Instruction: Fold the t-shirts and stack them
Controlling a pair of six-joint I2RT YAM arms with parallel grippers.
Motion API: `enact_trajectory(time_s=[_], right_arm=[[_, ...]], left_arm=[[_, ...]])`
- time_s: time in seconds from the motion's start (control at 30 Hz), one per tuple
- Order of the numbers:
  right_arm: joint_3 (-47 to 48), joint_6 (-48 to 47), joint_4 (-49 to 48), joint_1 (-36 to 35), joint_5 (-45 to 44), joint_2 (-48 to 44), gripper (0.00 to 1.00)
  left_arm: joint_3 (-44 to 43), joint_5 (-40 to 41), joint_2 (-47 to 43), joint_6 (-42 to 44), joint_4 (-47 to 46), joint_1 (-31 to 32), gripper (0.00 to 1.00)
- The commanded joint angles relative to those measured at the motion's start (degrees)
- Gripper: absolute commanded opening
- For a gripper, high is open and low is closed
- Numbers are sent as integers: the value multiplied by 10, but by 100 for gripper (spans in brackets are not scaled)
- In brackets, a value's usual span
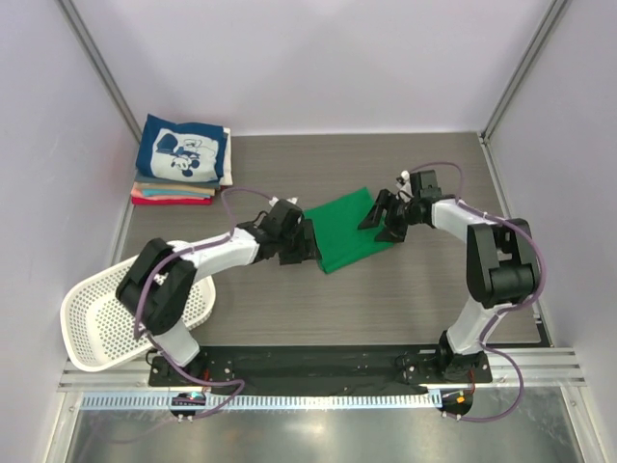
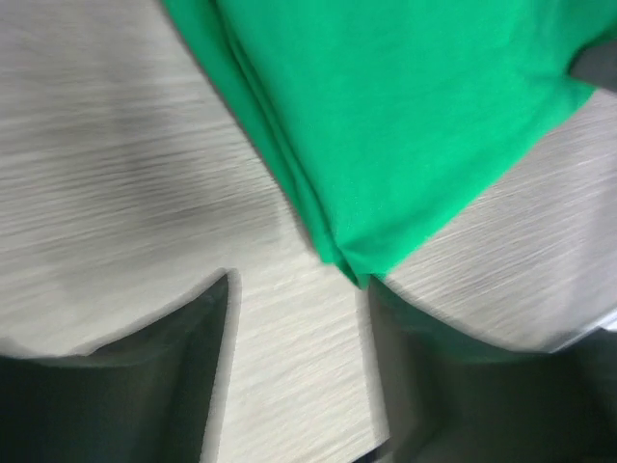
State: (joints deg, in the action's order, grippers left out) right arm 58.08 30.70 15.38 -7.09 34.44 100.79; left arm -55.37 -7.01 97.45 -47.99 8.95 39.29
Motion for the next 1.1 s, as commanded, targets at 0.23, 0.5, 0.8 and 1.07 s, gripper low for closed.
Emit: enact_trajectory(time_s=[0.23, 0.5, 0.8, 1.07], right_arm=[[77, -39, 100, -21, -78, -157, 76], [-21, -32, 87, -96, -55, -249, 77], [-75, -35, 84, -113, -46, -318, 77], [-126, -35, 75, -115, -60, -355, 77]], left_arm=[[-61, 12, -60, 69, -5, -119, 72], [-46, -67, 57, 35, -191, -142, 69], [-11, -45, 128, -32, -277, -142, 66], [-30, -38, 172, -66, -281, -134, 54]])
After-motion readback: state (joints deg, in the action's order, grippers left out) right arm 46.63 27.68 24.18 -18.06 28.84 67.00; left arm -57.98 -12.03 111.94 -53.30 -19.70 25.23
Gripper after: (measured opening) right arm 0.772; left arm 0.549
